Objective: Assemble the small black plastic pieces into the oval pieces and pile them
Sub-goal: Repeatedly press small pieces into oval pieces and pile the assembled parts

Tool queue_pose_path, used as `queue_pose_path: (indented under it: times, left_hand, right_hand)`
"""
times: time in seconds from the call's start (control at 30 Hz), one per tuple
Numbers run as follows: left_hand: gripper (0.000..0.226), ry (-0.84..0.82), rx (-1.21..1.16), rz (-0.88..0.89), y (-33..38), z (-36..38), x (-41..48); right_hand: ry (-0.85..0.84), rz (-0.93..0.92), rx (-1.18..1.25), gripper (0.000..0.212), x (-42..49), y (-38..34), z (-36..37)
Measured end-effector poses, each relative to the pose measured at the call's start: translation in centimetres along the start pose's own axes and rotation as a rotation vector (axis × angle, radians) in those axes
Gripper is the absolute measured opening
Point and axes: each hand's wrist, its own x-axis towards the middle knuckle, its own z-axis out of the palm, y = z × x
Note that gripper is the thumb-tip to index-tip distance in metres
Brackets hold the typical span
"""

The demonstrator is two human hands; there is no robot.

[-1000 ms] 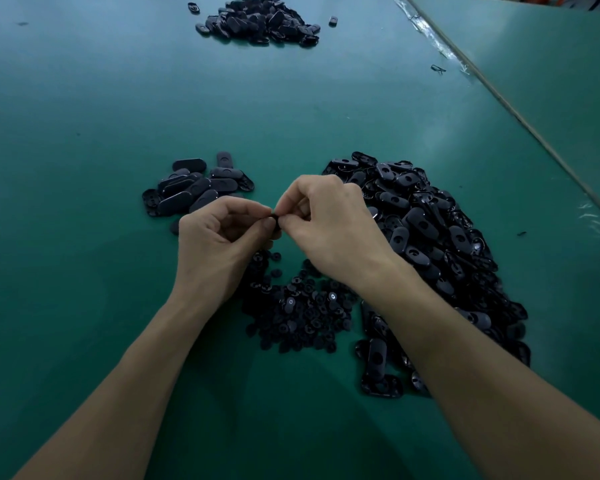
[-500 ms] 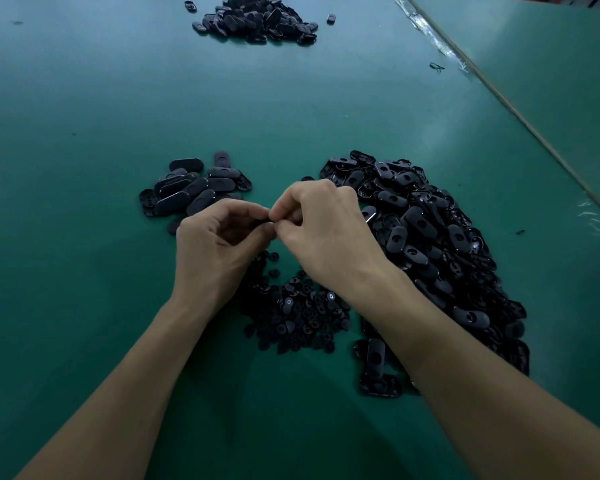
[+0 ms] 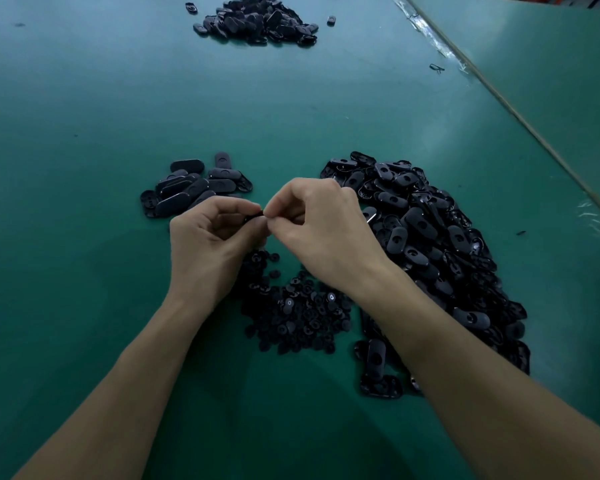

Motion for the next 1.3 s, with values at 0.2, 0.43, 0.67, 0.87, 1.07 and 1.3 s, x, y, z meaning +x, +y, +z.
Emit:
queue_pose_path:
  times: [0.2, 0.43, 0.67, 0.87, 1.07, 1.3]
  left_hand:
    - [0.02, -0.019, -0.04, -0.014, -0.3, 0.0, 0.1]
    - [0.024, -0.018, 0.08, 0.028, -0.2, 0.2, -0.2]
    - [0.024, 0.004, 0.149, 0.044, -0.5, 0.2, -0.3]
    - [0.022, -0.033, 0.064, 0.051, -0.3, 0.1, -0.2]
    - [0.022, -0.049, -0.049, 0.009, 0.0, 0.3, 0.0]
    - [0.023, -0.085, -0.149, -0.053, 0.2, 0.3, -0.1]
  right_hand:
    - [0.035, 0.018, 0.036, 0.012, 0.1, 0.3, 0.1]
    - [0.052, 0.029, 0.027, 0.011, -0.1, 0.5, 0.3]
    - [0.018, 0.049, 0.032, 0.012, 0.0, 0.7, 0.1]
    - [-0.025, 0.046, 0.055, 0.013, 0.4, 0.4, -0.6]
    - [-0.024, -0.01, -0.063, 0.02, 0.7, 0.6, -0.7]
    - [-0.146, 0.045, 0.035, 0.014, 1.4, 2.0, -1.5]
